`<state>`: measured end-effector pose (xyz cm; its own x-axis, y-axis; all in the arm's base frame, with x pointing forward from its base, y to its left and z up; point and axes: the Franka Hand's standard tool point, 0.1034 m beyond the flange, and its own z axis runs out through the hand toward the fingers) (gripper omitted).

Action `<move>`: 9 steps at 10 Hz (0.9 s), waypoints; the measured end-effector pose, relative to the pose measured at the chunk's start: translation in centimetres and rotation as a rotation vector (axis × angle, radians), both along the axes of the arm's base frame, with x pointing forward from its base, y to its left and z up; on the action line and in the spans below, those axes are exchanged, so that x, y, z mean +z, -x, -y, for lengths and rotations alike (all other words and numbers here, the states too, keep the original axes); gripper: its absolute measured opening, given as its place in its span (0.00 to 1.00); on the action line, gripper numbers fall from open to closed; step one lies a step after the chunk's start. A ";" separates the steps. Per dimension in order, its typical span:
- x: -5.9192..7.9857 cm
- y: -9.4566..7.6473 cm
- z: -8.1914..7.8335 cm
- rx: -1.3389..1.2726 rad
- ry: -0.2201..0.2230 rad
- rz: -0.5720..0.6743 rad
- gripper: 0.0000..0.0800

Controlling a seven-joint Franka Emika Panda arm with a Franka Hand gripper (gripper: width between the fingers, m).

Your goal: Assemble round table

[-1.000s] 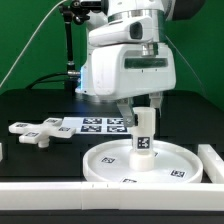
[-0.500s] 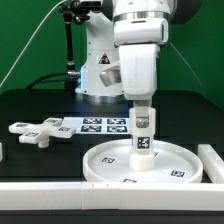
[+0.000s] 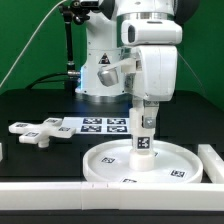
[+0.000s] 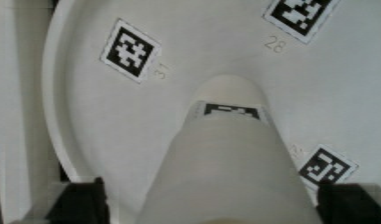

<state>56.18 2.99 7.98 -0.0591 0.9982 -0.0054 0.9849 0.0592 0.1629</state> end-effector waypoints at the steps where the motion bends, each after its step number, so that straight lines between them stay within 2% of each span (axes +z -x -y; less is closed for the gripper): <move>1: 0.0 0.0 0.0 0.000 0.000 -0.001 0.69; 2: -0.3 0.4 0.1 -0.001 0.002 -0.016 0.52; 6: -0.4 0.4 0.0 -0.100 -0.018 -0.014 0.52; 9: -0.4 0.6 -0.6 -0.534 -0.096 -0.002 0.52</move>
Offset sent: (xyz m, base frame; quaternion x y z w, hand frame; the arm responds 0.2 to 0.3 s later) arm 0.0000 0.0000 0.0000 0.0000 0.0000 0.0650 0.9979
